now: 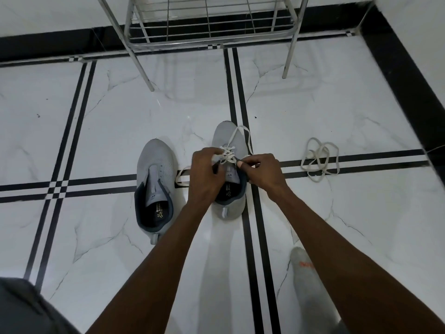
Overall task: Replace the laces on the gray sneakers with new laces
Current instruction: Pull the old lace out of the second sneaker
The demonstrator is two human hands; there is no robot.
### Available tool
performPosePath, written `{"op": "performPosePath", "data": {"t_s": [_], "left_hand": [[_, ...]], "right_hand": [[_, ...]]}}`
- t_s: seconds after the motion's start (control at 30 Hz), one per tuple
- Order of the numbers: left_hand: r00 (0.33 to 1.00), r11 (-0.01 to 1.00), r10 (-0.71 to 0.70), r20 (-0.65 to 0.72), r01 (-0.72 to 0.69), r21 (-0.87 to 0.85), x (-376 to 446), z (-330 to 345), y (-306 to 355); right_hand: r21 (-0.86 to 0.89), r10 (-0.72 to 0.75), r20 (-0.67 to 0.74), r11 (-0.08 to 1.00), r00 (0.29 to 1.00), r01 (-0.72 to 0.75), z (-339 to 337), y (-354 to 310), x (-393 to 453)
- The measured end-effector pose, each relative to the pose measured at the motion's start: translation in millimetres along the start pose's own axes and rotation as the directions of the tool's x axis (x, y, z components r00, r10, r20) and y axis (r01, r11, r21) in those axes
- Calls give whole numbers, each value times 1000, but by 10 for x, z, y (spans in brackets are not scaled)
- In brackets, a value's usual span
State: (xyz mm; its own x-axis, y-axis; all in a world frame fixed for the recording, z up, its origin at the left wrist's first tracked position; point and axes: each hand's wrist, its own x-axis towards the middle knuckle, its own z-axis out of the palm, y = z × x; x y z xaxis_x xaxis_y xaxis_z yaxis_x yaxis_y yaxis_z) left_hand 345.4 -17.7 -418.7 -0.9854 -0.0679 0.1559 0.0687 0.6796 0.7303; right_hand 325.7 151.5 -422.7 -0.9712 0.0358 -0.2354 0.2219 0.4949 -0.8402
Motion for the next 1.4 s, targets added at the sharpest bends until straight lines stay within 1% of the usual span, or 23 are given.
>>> {"op": "performPosePath", "data": {"t_s": [0.1, 0.23, 0.3, 0.37, 0.4, 0.43, 0.5, 0.6, 0.67, 0.7, 0.77, 0.8, 0.87, 0.9, 0.93, 1.0, 1.07, 1.13, 1.17, 1.23, 1.3, 1.33, 1.4], "left_hand": [[988, 989, 95, 118, -107, 101, 86, 131, 25], [990, 977, 127, 64, -136, 162, 111, 185, 8], [997, 997, 23, -72, -17, 81, 106, 116, -2], [959, 982, -185, -216, 171, -79, 145, 27, -78], [938, 966, -249, -241, 225, -125, 152, -4, -127], [937, 965, -254, -241, 228, -128, 144, -21, -138], [977, 991, -125, -172, 117, -59, 103, -22, -70], [993, 988, 104, 52, -109, 108, 105, 90, -14], [985, 976, 111, 129, -133, 175, 121, 167, -14], [986, 975, 113, 119, -133, 179, 127, 185, -11], [997, 985, 72, 30, -76, 155, 137, 175, -12], [997, 995, -18, -73, 25, 95, 140, 132, -16], [922, 966, -257, -288, 243, -84, 213, 8, -96], [890, 952, -305, -339, 283, -114, 227, -51, -148], [893, 962, -273, -357, 263, -76, 228, -89, -175], [960, 995, -83, -267, 97, 40, 184, -105, -100], [996, 986, 70, -57, -60, 155, 122, -30, 2], [989, 952, 110, 97, -133, 276, 56, 114, 19], [989, 945, 105, 109, -133, 300, 31, 171, 20], [992, 949, 92, 83, -112, 296, 22, 209, 21], [999, 970, 50, -21, -44, 238, 28, 182, 16], [990, 987, -46, -132, 65, 147, 59, 124, 2], [908, 959, -282, -310, 275, -65, 154, -17, -131]], "right_hand": [[-1, 30, 13, 1000, 999, -30, -31, -30, 3], [80, 112, 7, 990, 994, -112, -56, -25, -18], [109, 141, -13, 984, 990, -139, -82, -11, -30], [121, 158, -15, 980, 987, -155, -94, -20, -35], [110, 151, -12, 983, 988, -149, -92, -34, -41], [96, 137, -9, 986, 991, -136, -91, -51, -50], [83, 116, -5, 990, 993, -115, -76, -75, -56], [53, 103, 0, 993, 995, -103, -39, -88, -71], [33, 93, 2, 995, 996, -93, -38, -88, -73], [28, 88, 4, 996, 996, -88, -40, -81, -73], [42, 97, -5, 994, 995, -96, -54, -60, -73], [53, 108, -11, 993, 994, -107, -67, -51, -76], [63, 124, -19, 991, 992, -122, -85, -47, -73], [56, 124, -19, 991, 992, -123, -91, -52, -82], [46, 117, -17, 992, 993, -116, -90, -61, -87], [43, 106, -17, 994, 994, -105, -85, -76, -88], [40, 100, -17, 994, 995, -99, -63, -86, -94], [10, 80, -12, 997, 997, -80, -48, -105, -102], [-2, 71, -5, 997, 997, -71, -48, -114, -105], [-9, 66, -1, 998, 998, -66, -52, -112, -106], [22, 94, -9, 995, 995, -94, -63, -88, -108], [40, 112, -14, 993, 994, -112, -74, -80, -110], [55, 132, -22, 990, 991, -130, -84, -75, -107]]}}
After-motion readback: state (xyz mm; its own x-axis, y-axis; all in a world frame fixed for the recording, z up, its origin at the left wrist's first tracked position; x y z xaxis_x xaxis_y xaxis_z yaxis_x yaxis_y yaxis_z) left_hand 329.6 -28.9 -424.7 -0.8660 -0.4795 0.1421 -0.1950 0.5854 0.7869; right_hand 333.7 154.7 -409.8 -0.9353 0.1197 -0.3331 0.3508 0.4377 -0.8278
